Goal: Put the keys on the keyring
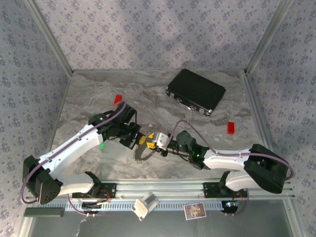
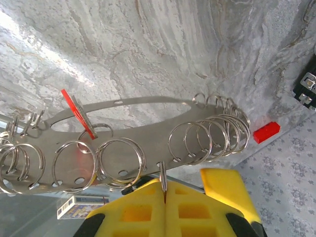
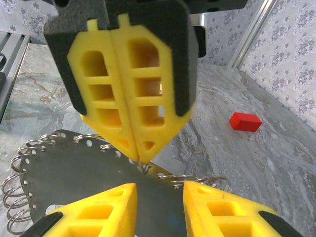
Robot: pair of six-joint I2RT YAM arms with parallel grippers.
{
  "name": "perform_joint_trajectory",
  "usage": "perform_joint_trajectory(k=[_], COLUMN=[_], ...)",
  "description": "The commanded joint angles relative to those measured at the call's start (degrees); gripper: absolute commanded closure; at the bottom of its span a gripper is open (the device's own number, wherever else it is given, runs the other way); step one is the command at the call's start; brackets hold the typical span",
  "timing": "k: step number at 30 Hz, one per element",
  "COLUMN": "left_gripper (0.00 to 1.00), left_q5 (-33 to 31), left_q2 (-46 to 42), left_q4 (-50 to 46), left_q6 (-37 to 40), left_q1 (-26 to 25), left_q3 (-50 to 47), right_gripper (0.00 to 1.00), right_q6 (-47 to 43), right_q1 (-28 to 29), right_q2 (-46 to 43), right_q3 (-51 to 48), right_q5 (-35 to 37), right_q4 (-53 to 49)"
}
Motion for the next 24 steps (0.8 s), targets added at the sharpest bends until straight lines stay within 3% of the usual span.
perform_joint_trajectory(k=[1,17,24], left_gripper=[1.00,1.00,1.00], left_q5=[2.0,2.3,2.2], left_q2=[-1.7,-2.1,-2.5], left_q4=[1.1,1.7,2.0], left_q6=[-3.1,-4.1,-4.7], left_q1=[0.2,0.2,0.0], left_q3=[-0.5,-1.5,-1.7], right_gripper=[0.70,0.76,0.92], right_q6=[-1.1,-1.0,0.1], right_q1=[0.8,1.9,1.8], right_q2=[1.5,5.4,6.6], right_q3=[1.3,3.5,3.9], right_q5=[-1.2,2.2,2.3], right_q4=[2.1,6.0,7.4])
